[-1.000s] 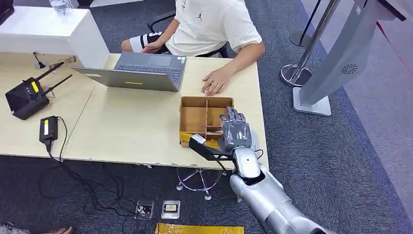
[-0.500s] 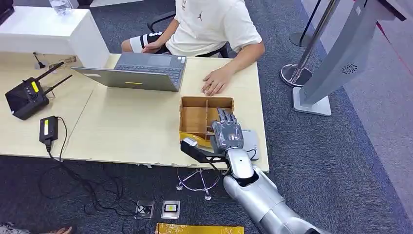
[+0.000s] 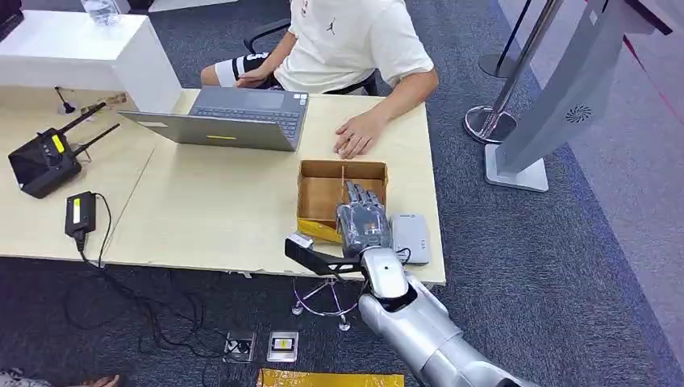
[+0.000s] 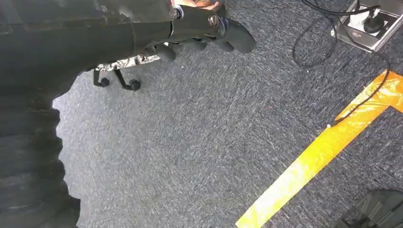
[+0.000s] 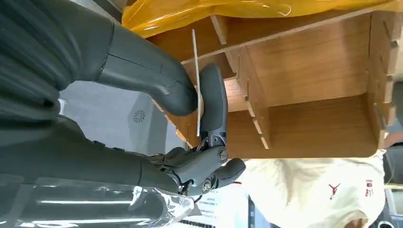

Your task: Pass the card to the sensor for recognition and then transmit it.

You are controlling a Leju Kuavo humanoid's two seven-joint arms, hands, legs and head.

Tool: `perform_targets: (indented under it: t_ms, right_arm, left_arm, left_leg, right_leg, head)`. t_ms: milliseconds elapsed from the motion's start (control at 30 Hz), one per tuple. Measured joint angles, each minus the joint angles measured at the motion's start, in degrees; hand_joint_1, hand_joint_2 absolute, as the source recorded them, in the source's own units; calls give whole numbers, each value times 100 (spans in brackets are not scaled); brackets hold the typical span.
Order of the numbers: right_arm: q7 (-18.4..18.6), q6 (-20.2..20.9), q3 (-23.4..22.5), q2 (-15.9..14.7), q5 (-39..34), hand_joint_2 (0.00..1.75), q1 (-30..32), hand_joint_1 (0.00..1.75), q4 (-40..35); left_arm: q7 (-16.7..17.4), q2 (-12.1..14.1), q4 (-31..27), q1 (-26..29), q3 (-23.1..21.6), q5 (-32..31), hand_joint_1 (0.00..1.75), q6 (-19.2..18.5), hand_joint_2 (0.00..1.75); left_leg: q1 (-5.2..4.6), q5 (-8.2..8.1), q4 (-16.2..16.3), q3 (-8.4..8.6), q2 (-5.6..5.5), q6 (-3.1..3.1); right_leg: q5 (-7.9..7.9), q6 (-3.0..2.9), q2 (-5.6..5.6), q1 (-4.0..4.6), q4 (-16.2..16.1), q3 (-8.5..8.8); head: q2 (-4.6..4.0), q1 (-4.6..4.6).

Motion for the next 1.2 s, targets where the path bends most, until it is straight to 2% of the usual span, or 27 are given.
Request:
perform_targets:
  t_ms: [267,333,400,633,900,1200]
  right_arm:
    - [37,-94,39,33,24,175,-45,173,24]
    - [42,-85,42,35,43,175,-55,168,24]
    - [46,-81,44,42,50,175,-63,175,24]
    - [26,-127,48,57,48,175,-84,175,24]
    - [-118,-785,48,140,4,175,-144,175,-28]
    - [13,-977,15,17,-55,175,-319,175,-1172]
  left_arm:
    - [0,-7,2,25,0,20,0,9,175]
    - [0,-11,2,31,2,37,0,24,175]
    - [0,-11,2,44,2,53,0,50,175]
    - [0,-13,4,94,4,99,0,96,175]
    - [0,-28,24,186,4,208,0,223,175]
    - [0,-28,42,223,4,232,0,249,175]
  left_leg:
    - [0,0,0,0,0,0]
    - [0,0,0,0,0,0]
    - [0,0,0,-1,0,0]
    - [0,0,0,-1,0,0]
    - [0,0,0,0,-1,0]
    - [0,0,1,3,0,0]
  right_leg:
    - [0,0,0,0,0,0]
    - [0,0,0,0,0,0]
    - [0,0,0,0,0,-1]
    - [0,0,0,0,0,-1]
    - [0,0,-1,0,0,-1]
    - [0,0,1,0,0,-1]
  head:
    - [0,0]
    - [0,0]
    - [0,0]
    - [0,0]
    - [0,0]
    - [0,-2]
